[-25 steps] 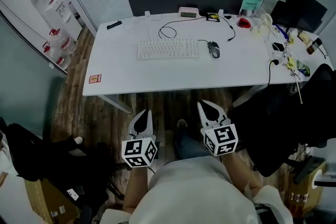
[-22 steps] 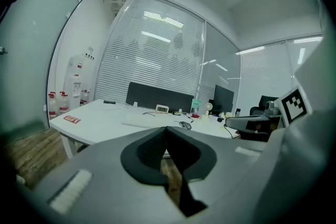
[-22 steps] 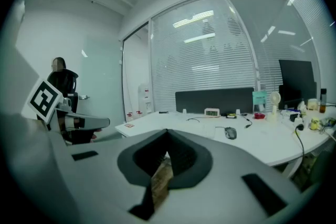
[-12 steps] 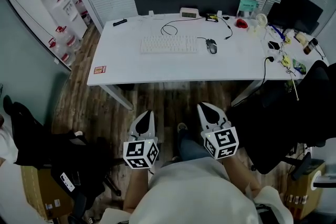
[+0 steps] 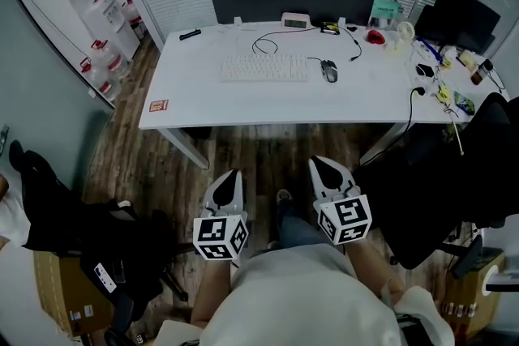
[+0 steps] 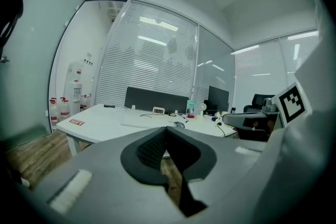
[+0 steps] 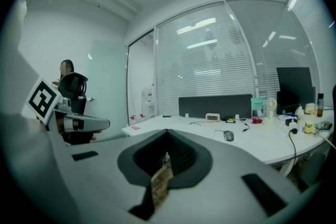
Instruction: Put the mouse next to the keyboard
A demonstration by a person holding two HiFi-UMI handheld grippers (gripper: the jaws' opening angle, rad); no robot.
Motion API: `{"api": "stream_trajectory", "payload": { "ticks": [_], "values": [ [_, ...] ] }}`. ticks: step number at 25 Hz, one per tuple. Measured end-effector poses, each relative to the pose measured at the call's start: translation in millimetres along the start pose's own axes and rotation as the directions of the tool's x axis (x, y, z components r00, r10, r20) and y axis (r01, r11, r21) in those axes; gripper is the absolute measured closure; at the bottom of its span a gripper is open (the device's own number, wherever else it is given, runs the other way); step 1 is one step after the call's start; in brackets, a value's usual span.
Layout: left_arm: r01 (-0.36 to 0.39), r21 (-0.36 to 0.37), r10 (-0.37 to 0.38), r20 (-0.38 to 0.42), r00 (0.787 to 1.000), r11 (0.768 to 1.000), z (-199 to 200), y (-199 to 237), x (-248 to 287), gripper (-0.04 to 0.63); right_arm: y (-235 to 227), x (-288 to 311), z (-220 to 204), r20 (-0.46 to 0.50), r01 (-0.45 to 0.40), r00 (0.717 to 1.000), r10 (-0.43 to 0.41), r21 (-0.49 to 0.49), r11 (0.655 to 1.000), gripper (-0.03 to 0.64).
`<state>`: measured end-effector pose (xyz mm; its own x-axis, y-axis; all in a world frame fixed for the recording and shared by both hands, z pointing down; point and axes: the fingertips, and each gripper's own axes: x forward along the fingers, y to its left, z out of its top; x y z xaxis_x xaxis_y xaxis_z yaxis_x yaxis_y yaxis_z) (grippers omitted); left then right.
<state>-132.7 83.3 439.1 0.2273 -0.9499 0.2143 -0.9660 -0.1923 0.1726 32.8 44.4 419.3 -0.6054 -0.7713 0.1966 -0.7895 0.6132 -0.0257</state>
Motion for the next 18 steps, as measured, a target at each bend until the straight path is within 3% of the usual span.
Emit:
{"api": "stream_trajectory", "payload": {
  "ticks": [18],
  "values": [
    [-0.005, -0.005, 0.005, -0.001, 1.0, 1.0, 2.0, 1.4, -1.2, 0.584, 3.4, 2.2, 7.6, 0.011, -0.01, 1.0, 0.01, -0.007, 1.0, 0.617]
  ]
}}
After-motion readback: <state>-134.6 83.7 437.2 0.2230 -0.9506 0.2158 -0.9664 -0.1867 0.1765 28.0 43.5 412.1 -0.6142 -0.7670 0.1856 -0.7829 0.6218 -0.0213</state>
